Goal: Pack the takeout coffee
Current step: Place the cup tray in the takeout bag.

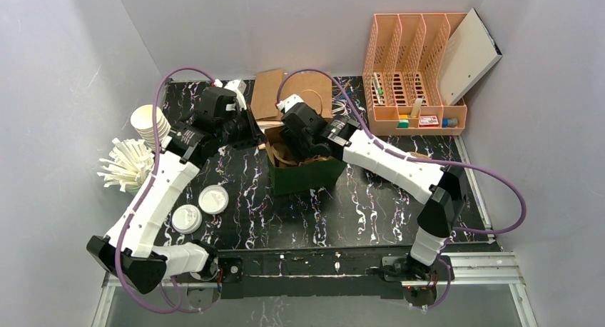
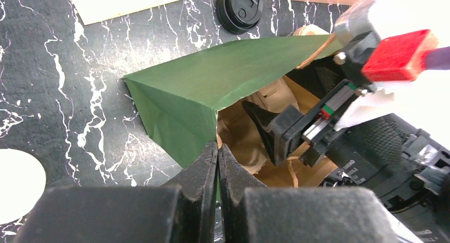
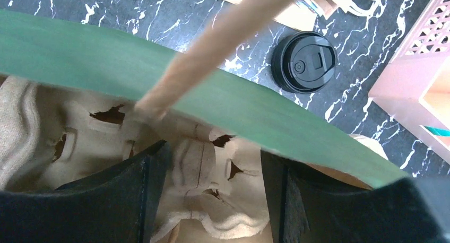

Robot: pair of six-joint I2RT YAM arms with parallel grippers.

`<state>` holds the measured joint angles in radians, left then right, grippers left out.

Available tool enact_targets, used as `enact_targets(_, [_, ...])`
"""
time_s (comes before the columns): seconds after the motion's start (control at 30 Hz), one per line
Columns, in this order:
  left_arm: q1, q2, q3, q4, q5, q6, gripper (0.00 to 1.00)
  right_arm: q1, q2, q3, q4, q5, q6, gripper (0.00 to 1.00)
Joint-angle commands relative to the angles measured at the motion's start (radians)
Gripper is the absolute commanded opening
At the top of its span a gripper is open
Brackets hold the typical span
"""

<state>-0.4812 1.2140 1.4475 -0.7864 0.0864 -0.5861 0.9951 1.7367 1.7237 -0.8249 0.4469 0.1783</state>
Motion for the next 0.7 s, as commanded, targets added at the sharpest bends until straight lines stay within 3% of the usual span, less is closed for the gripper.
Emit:
enact_targets(0.0, [-0.002, 0.012, 0.011, -0.02, 0.026, 0.006, 0.02, 0.0, -0.03, -0.044, 0.084, -0.005, -0.032, 0.72])
enact_targets(0.43, [-0.002, -0.034, -0.118, 0.026, 0.077, -0.031, 0.02, 0.0, -0.214, -0.105, 0.165, -0.162, -0.026, 0.91])
enact_targets(0.57, [-0.001, -0.055, -0.121, 0.022, 0.082, -0.037, 0.03, 0.0, -0.266, -0.099, 0.148, -0.195, -0.008, 0.92])
enact_targets(0.67, [-0.002, -0.069, -0.106, 0.009, 0.084, -0.03, 0.14, -0.001, -0.293, -0.084, 0.119, -0.186, 0.018, 0.91])
